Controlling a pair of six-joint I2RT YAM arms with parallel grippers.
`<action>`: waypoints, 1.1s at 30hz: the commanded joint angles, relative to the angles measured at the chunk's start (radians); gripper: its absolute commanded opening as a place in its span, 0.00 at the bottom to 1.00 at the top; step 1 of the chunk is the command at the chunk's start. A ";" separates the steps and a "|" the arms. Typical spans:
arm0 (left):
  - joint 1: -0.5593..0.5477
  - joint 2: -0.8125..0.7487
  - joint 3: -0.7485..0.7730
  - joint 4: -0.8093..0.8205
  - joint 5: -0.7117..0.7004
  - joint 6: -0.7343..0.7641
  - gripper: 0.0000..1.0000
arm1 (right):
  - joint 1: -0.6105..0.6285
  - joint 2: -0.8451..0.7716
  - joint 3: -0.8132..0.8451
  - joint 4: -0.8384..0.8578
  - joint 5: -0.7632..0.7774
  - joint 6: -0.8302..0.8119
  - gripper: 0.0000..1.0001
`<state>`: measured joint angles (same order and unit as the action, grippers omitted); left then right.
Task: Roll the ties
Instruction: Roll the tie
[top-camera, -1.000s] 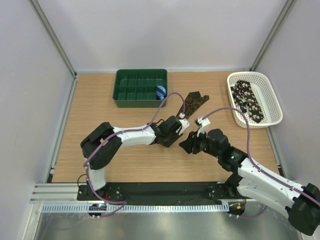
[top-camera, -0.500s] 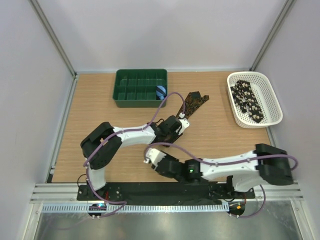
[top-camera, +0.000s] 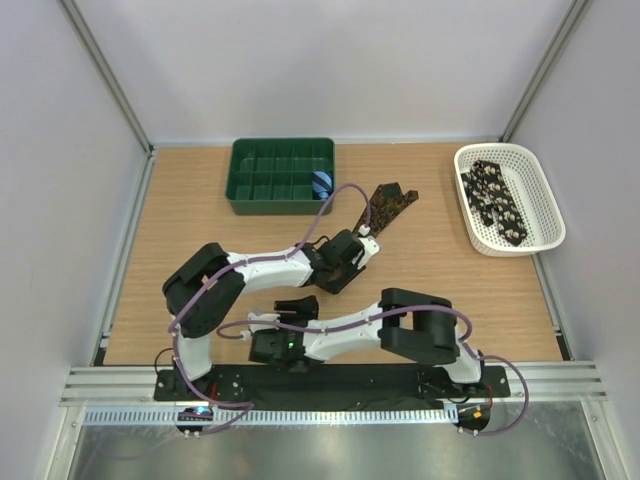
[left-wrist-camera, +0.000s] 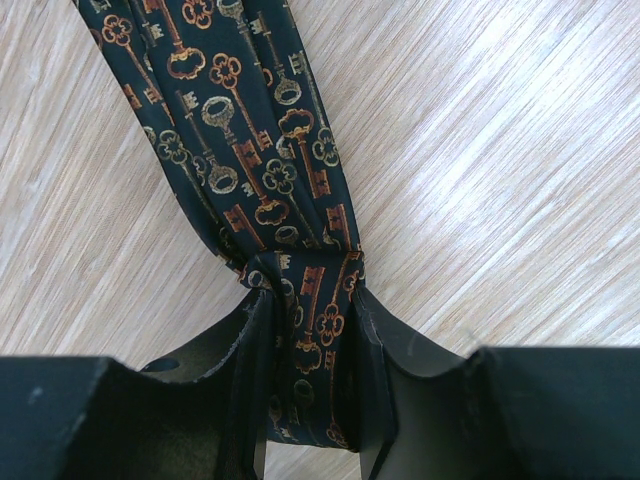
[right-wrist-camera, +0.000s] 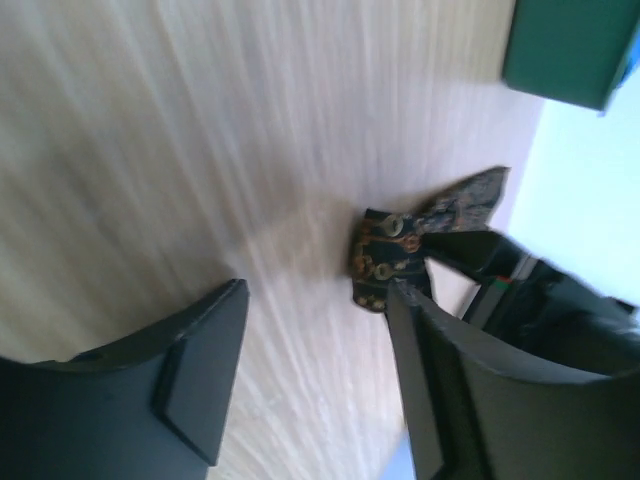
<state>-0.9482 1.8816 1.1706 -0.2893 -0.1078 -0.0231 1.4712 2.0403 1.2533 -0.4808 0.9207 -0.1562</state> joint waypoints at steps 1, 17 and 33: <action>0.011 0.080 -0.028 -0.146 0.033 -0.015 0.17 | -0.023 0.063 0.122 -0.185 0.118 0.013 0.68; 0.011 0.096 0.027 -0.254 0.066 -0.047 0.15 | -0.098 0.138 0.092 -0.156 0.144 0.014 0.70; 0.011 0.114 0.103 -0.350 0.102 -0.092 0.15 | -0.115 0.189 0.090 -0.162 0.150 0.081 0.62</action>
<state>-0.9363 1.9430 1.2968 -0.4545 -0.0700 -0.0784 1.3659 2.2040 1.3510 -0.6537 1.1412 -0.1280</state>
